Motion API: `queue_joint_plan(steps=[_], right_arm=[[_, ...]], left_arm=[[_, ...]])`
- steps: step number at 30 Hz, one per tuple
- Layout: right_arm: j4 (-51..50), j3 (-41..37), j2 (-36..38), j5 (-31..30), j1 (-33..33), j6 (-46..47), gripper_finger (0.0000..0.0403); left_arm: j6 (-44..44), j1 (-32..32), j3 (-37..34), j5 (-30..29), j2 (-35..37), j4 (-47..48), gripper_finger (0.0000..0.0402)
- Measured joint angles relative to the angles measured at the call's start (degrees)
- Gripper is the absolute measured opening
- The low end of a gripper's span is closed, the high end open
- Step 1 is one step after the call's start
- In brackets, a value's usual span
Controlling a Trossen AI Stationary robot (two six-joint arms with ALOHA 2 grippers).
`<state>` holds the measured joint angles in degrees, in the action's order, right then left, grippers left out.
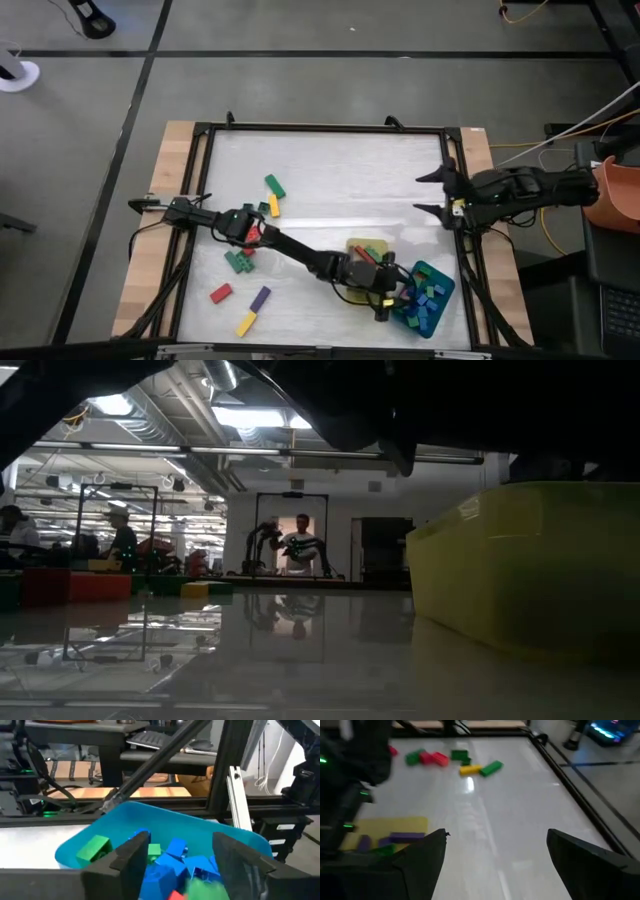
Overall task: Sort blocks by size
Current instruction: Put the long green block into the yellow bin
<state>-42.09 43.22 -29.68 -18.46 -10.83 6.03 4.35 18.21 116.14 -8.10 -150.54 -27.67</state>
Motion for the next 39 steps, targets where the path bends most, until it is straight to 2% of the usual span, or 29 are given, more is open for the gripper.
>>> queue_joint_plan(steps=[3, 5, 10, 13, 17, 22, 29, 32, 39], right_arm=[[0.0, 0.0, 2.1, 3.6, 0.0, 0.1, 0.0344], [0.2, -0.2, 3.2, 5.6, 0.0, 0.1, 0.0344], [4.3, -4.8, 6.4, 7.6, 0.0, 1.3, 0.0344], [7.4, -8.8, 7.7, 7.7, 0.0, 3.0, 0.0344], [9.8, -13.1, 7.8, 9.3, 0.0, 4.3, 0.0344], [13.0, -17.0, 7.6, 9.7, 0.0, 4.7, 0.0344], [18.4, -20.2, 7.4, 9.0, 0.0, 4.7, 0.0344], [20.4, -21.2, 7.4, 9.0, 0.0, 4.2, 0.0344], [21.5, -22.9, 7.4, 9.0, 0.0, 0.6, 0.0344]], left_arm=[[1.2, -0.5, -0.1, 0.0, 1.1, 1.8, 0.0221], [2.2, -1.0, -0.1, 0.0, 3.4, 6.4, 0.0223], [1.7, -2.6, 0.1, 0.0, 14.2, 29.6, 0.0225], [2.7, -3.5, -1.7, -0.8, 19.7, 39.8, 0.0225], [5.8, -4.9, -6.3, -7.6, 27.9, 51.6, 0.0225], [18.9, -8.1, -13.6, -15.4, 37.5, 71.2, 0.0225], [33.0, -11.8, -19.7, -16.1, 45.3, 94.5, 0.0225], [40.6, -13.1, -20.7, -15.9, 45.0, 101.1, 0.0225], [59.9, -17.7, -27.6, -15.7, 45.2, 105.2, 0.0225]])
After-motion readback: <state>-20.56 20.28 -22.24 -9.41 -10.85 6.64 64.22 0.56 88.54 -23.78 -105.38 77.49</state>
